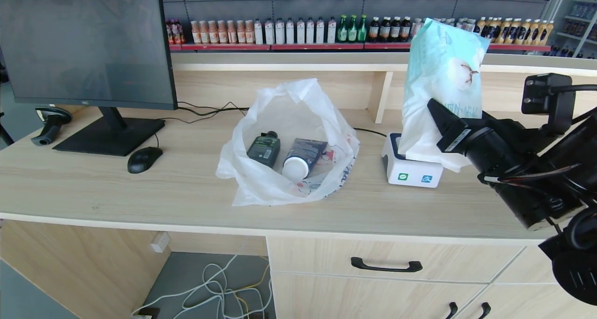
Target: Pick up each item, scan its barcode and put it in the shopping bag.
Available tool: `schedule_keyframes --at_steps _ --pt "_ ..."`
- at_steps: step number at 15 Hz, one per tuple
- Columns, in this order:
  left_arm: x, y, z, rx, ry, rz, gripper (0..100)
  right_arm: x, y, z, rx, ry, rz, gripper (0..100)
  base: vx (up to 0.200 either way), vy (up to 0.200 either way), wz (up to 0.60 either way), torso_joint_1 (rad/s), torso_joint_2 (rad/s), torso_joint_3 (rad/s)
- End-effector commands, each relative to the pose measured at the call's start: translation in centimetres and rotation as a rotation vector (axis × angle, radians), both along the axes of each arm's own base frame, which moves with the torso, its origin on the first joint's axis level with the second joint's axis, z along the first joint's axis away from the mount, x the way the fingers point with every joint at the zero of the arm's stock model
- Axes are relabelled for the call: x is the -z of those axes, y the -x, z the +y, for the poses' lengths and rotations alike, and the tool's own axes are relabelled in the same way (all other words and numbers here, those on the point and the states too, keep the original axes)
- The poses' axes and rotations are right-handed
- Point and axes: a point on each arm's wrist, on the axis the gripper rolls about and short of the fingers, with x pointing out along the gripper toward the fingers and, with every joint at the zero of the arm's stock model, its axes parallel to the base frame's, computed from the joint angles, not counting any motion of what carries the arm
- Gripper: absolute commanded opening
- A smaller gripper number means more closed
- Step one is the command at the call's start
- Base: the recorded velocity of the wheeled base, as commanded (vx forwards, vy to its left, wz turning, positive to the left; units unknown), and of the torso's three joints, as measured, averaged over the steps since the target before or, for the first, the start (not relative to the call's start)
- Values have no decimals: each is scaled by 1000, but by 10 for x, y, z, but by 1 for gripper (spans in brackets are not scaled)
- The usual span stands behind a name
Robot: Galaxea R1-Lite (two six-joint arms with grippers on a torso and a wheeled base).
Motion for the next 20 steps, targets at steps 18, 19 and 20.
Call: schedule_keyframes --at_steps 18,19,20 --pt "0 0 0 0 1 -3 100 -6 32 -23 -75 35 -70 0 -11 0 300 2 2 1" --pt "0 0 0 0 -1 -1 100 -6 35 -23 -76 37 -70 0 0 0 600 2 7 -2" --pt "0 0 0 -1 -1 -1 100 -6 37 -24 -76 39 -67 0 0 0 0 0 0 0"
